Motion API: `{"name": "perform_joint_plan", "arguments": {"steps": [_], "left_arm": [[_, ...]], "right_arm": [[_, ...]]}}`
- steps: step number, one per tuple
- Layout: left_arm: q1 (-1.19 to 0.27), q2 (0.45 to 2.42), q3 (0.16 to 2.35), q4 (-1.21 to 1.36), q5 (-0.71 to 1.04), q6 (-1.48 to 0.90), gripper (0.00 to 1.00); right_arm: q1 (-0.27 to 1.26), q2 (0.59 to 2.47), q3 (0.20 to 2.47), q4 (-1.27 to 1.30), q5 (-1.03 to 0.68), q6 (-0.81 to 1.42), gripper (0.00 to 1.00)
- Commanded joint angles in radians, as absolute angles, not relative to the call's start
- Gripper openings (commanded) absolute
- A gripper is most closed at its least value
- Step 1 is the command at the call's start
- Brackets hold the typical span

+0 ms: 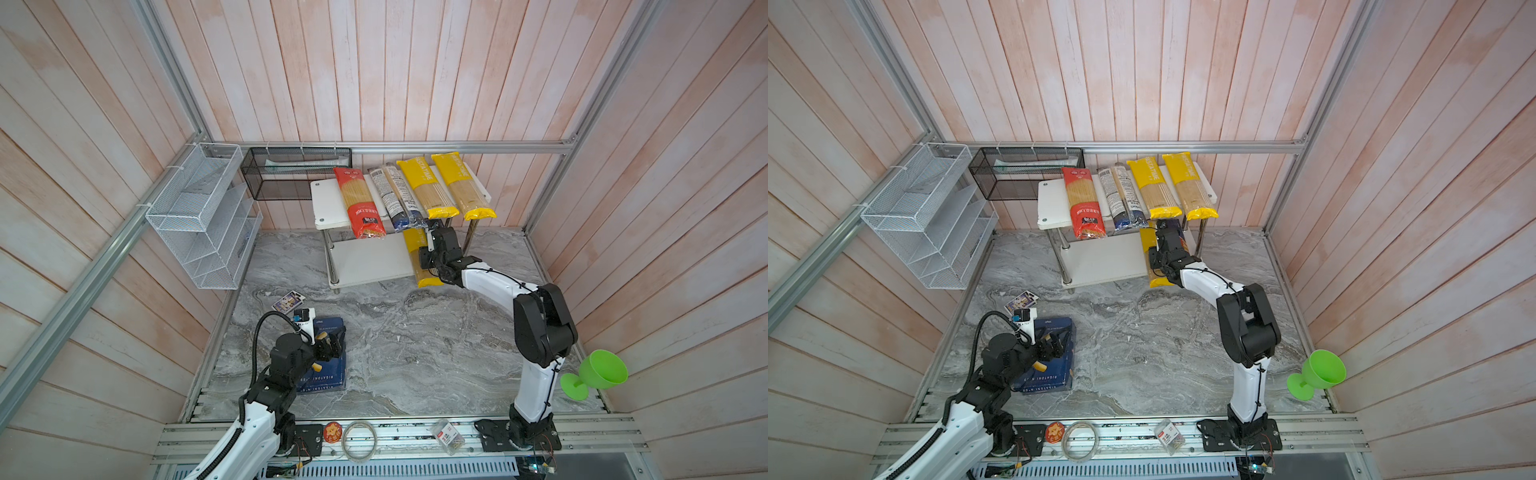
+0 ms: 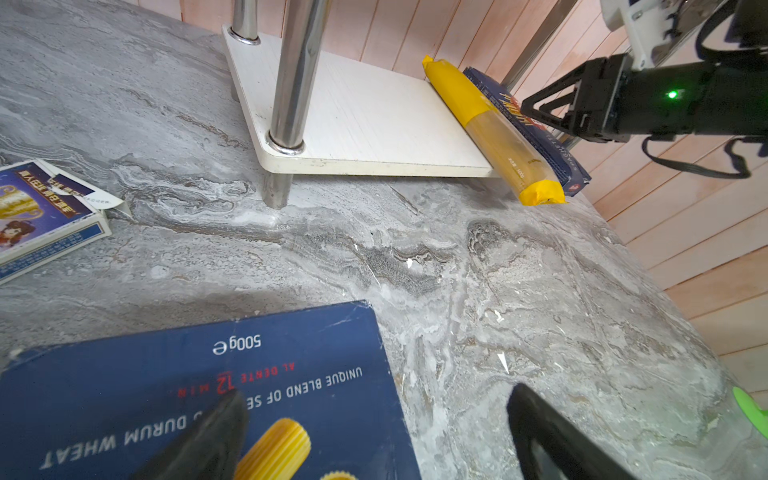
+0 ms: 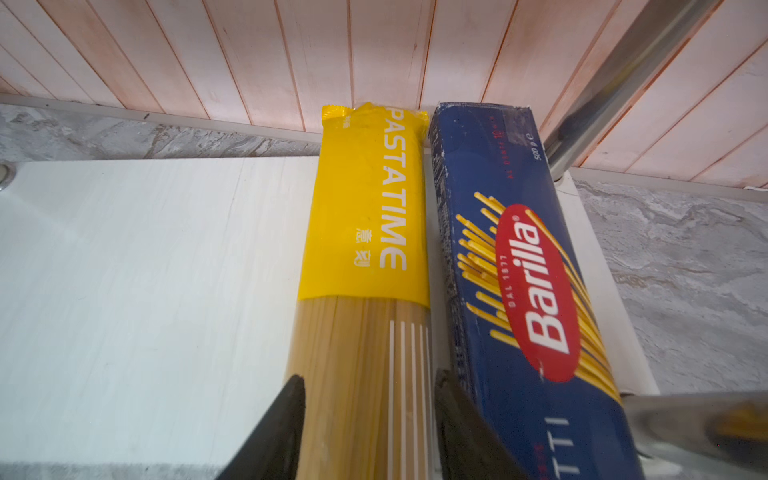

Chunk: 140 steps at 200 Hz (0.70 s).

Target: Place and organize the pasta boxes and bags onto the shelf

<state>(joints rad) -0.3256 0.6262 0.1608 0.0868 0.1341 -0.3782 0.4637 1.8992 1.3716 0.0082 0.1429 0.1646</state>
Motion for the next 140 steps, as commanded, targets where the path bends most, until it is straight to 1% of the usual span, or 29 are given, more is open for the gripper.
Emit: {"name": "perform_joint_plan", "arguments": {"steps": [1, 14, 34, 61, 77, 114, 140], "left_arm": [[-0.322, 0.625, 0.187, 0.104, 0.122, -0.368, 1.0], [-0.322, 0.631, 0.191, 0.098, 0.097, -0.374, 1.0], [-0.321, 0.636, 0.191, 0.105, 0.116, -0.367, 1.0], [-0.322, 0.623, 0.189, 0.096, 0.101, -0.374, 1.0], [-0.321, 0.612, 0.192, 0.081, 0.082, -0.384, 1.0], [-0.319, 0.62, 0.419, -0.22, -0.076, -0.505, 1.0], [-0.318, 0.665, 0.537, -0.338, -0.093, -0.521, 1.0]], "right_arm": [[0.494, 1.821, 1.278, 0.057, 0.119, 0.196, 0.5], [0.514, 1.789, 1.236, 0.05, 0.125, 0.203, 0.51], [0.555, 1.722, 1.156, 0.048, 0.138, 0.235, 0.51], [0.638, 1.6, 1.053, 0.049, 0.164, 0.277, 0.51], [0.692, 1.527, 1.01, 0.034, 0.149, 0.287, 0.52], [0.783, 1.393, 0.921, -0.021, 0.057, 0.335, 0.53], [0.842, 1.329, 0.837, 0.0, 0.021, 0.369, 0.53]]}}
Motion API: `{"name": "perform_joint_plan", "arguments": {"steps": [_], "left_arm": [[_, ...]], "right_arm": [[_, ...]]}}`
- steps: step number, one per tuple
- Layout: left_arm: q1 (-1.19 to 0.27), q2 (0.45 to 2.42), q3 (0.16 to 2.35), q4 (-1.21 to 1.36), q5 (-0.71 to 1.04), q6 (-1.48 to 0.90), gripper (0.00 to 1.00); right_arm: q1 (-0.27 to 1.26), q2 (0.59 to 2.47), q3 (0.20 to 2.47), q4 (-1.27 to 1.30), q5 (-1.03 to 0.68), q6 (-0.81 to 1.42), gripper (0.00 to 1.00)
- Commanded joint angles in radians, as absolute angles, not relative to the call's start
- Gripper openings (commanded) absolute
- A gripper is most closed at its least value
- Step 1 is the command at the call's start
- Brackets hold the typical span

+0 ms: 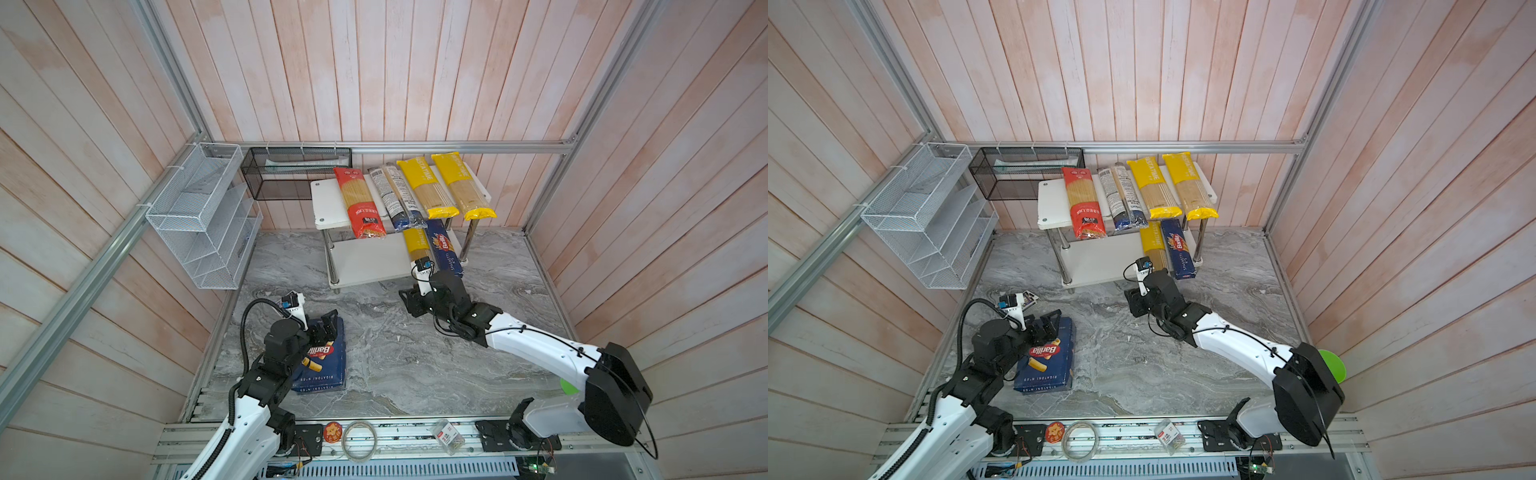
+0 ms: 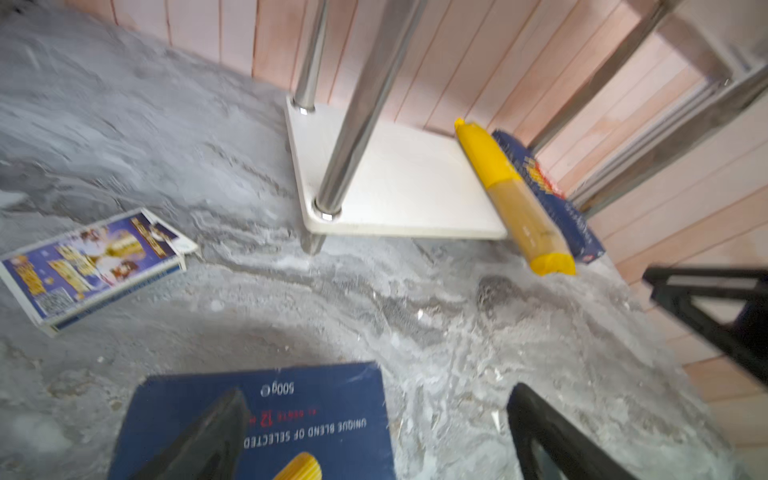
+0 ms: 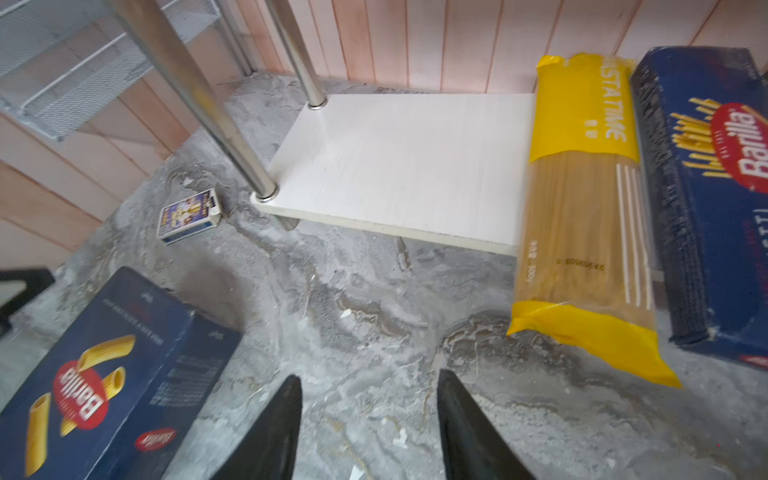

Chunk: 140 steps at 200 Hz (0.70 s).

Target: Place and organize the pasta boxes and bags onto the shelf

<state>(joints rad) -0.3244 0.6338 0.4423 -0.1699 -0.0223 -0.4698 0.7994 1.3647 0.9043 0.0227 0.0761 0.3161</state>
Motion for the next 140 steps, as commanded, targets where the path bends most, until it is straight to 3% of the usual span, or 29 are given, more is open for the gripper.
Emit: {"name": "perform_joint_plan", "arguments": {"steps": [1, 27, 75, 103, 140], "left_arm": [[-0.319, 0.668, 0.54, -0.341, -0.094, -0.522, 1.0], [-0.315, 0.741, 0.602, -0.47, -0.131, -0.607, 1.0], [-0.205, 0.779, 0.507, -0.454, -0.061, -0.698, 1.0], [-0.102, 0.768, 0.448, -0.433, -0.005, -0.713, 1.0], [-0.084, 0.712, 0.407, -0.453, -0.034, -0.709, 1.0]], "right_arm": [[0.844, 1.327, 0.835, 0.0, 0.021, 0.371, 0.53], [0.889, 1.297, 0.798, -0.003, -0.015, 0.383, 0.55], [0.937, 1.244, 0.678, 0.147, -0.114, 0.485, 0.55], [0.969, 1.253, 0.658, 0.16, -0.11, 0.5, 0.56], [0.977, 1.259, 0.65, 0.173, -0.094, 0.513, 0.56]]}}
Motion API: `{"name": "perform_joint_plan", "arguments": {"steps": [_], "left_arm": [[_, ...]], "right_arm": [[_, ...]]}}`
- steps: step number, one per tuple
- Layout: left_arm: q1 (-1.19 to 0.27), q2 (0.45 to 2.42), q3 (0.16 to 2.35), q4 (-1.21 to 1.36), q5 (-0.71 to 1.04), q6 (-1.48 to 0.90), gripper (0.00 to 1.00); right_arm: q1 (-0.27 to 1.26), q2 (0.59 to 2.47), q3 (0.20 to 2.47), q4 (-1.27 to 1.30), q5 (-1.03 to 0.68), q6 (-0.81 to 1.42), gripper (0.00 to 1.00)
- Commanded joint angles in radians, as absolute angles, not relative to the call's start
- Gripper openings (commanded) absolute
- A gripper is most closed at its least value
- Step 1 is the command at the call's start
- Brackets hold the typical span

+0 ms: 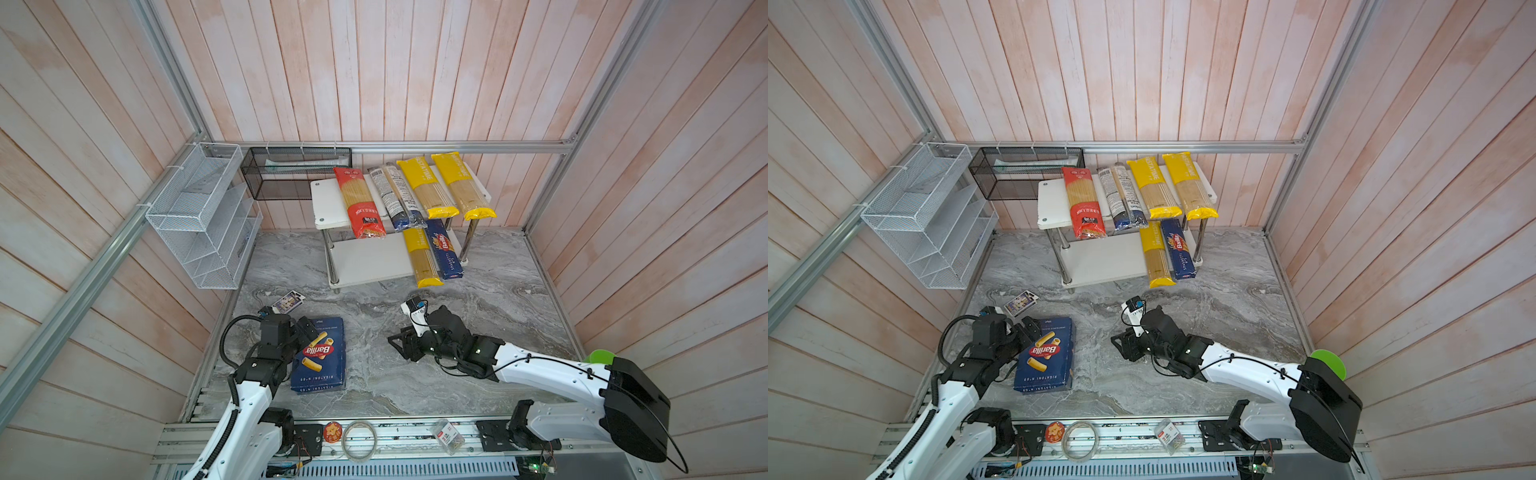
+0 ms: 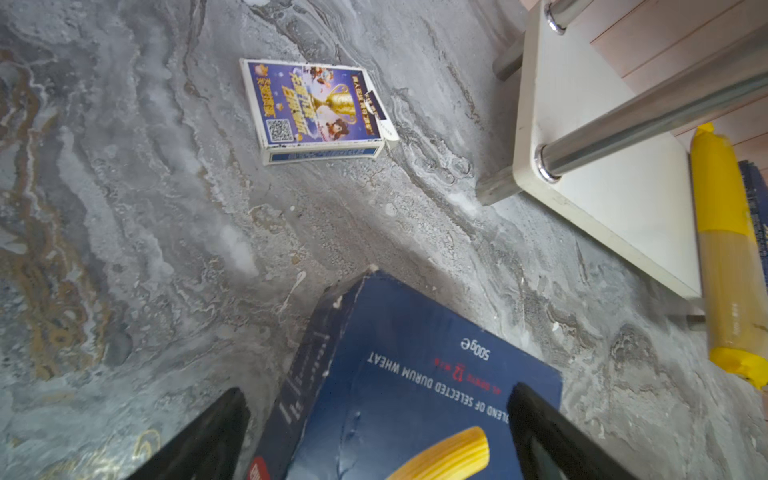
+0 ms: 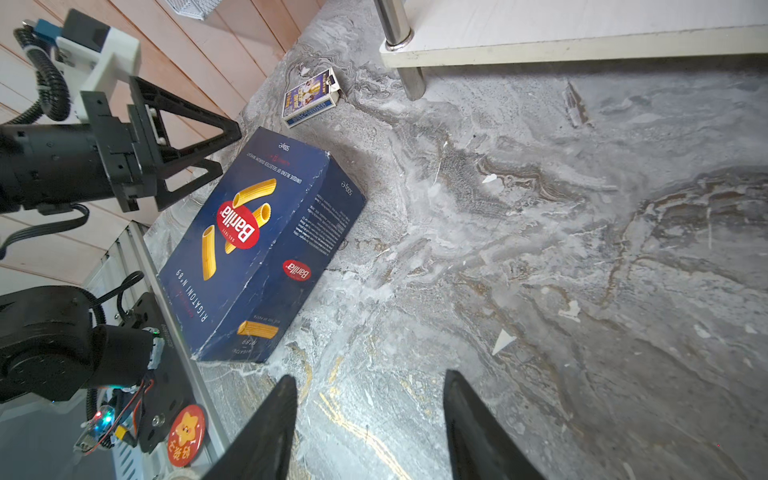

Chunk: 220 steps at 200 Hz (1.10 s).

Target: Place and organize the pasta boxes and bags onto the shelf

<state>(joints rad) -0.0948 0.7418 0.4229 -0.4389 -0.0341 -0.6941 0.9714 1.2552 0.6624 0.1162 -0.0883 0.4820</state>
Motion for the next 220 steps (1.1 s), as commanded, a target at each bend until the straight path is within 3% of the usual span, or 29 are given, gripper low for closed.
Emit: {"name": "perform_joint_plan", "arguments": {"steps": [1, 121, 183, 220], "left_arm": [[-0.084, 0.713, 0.407, -0.454, -0.032, -0.71, 1.0], [-0.085, 0.751, 0.386, -0.384, 0.157, -0.716, 1.0], [-0.087, 0.762, 0.342, -0.317, 0.252, -0.73, 1.0], [-0.101, 0.784, 0.331, -0.257, 0.274, -0.727, 1.0]], "right_arm": [[0.977, 1.26, 0.649, 0.176, -0.095, 0.514, 0.56], [1.051, 1.44, 0.686, 0.341, -0.14, 0.593, 0.57], [1.13, 1.621, 0.766, 0.456, -0.179, 0.641, 0.59], [1.13, 1.61, 0.763, 0.442, -0.159, 0.638, 0.6]]}}
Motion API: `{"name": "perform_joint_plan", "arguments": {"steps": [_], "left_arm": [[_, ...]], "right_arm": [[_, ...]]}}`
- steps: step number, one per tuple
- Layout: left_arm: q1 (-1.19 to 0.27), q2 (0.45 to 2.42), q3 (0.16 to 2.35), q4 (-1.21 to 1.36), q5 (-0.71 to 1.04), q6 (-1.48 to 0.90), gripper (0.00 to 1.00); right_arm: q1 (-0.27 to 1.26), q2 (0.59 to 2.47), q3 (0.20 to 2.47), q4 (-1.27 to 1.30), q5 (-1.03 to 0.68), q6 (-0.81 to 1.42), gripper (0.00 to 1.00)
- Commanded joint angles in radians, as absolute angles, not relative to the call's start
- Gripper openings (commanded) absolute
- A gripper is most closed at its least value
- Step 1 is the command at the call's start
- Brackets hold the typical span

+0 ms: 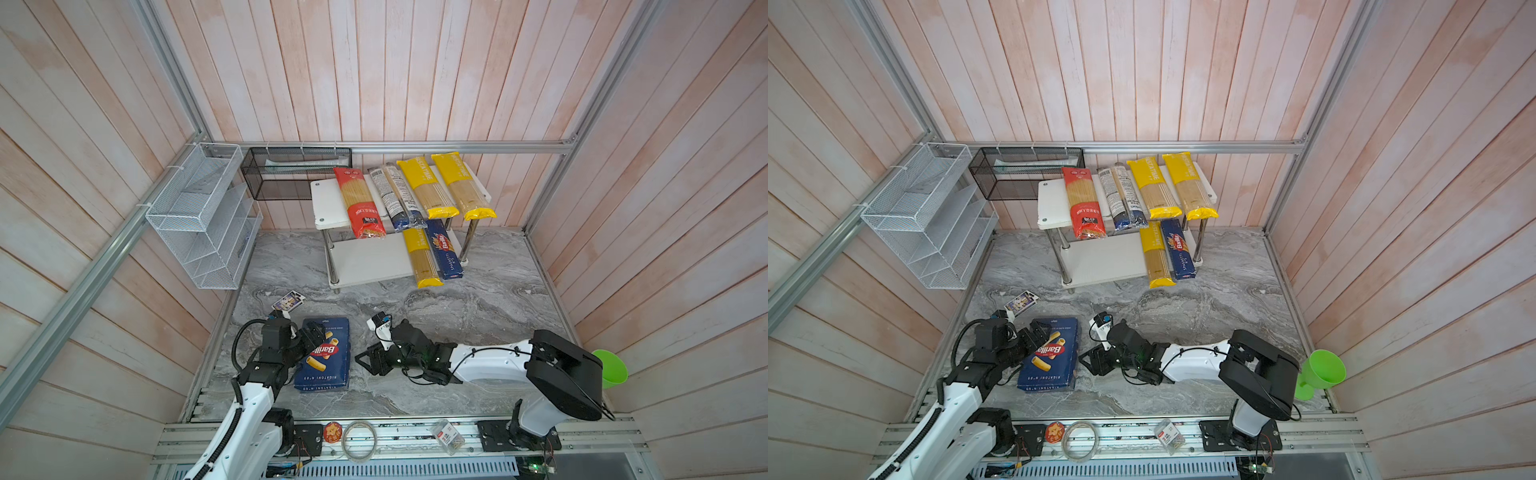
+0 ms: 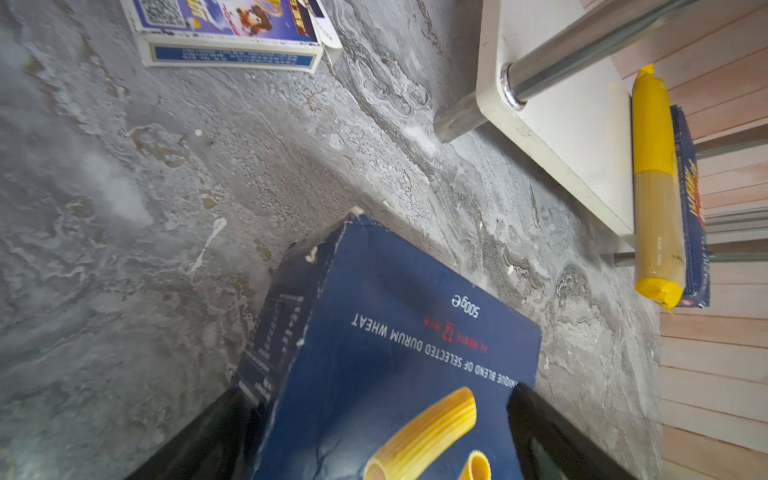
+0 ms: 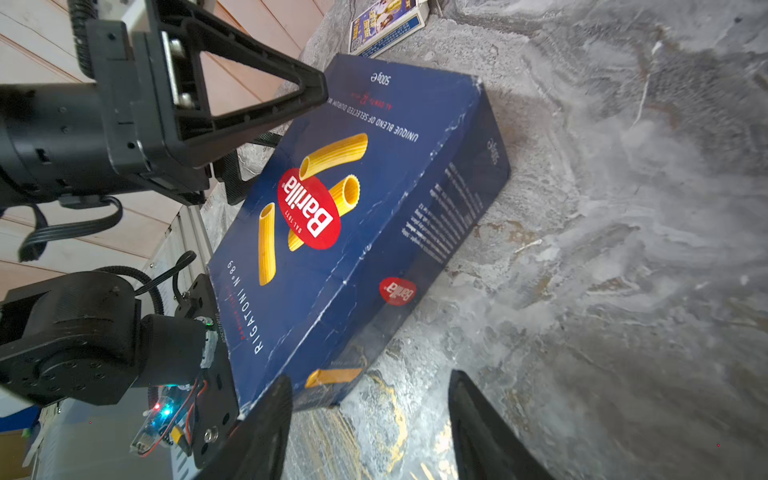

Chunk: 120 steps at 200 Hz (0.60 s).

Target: Place and organize the pasta boxes and bags onto the shelf

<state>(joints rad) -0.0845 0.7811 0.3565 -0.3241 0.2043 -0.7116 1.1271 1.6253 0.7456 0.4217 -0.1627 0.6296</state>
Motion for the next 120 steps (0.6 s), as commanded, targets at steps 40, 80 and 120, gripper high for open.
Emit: {"name": "perform_joint_plan", "arguments": {"steps": [40, 80, 120], "left_arm": [[-0.148, 0.792, 0.305, -0.157, 0.298, -0.755, 1.0], [-0.23, 0.841, 0.304, -0.05, 0.29, -0.765, 1.0], [-0.253, 0.976, 0.354, 0.039, 0.315, -0.729, 1.0]], "right_arm": [[1.126, 1.533, 0.719, 0.377, -0.079, 0.638, 0.6], [1.115, 1.463, 0.656, 0.365, -0.083, 0.69, 0.6], [1.113, 1.36, 0.585, 0.326, -0.02, 0.714, 0.6]]}}
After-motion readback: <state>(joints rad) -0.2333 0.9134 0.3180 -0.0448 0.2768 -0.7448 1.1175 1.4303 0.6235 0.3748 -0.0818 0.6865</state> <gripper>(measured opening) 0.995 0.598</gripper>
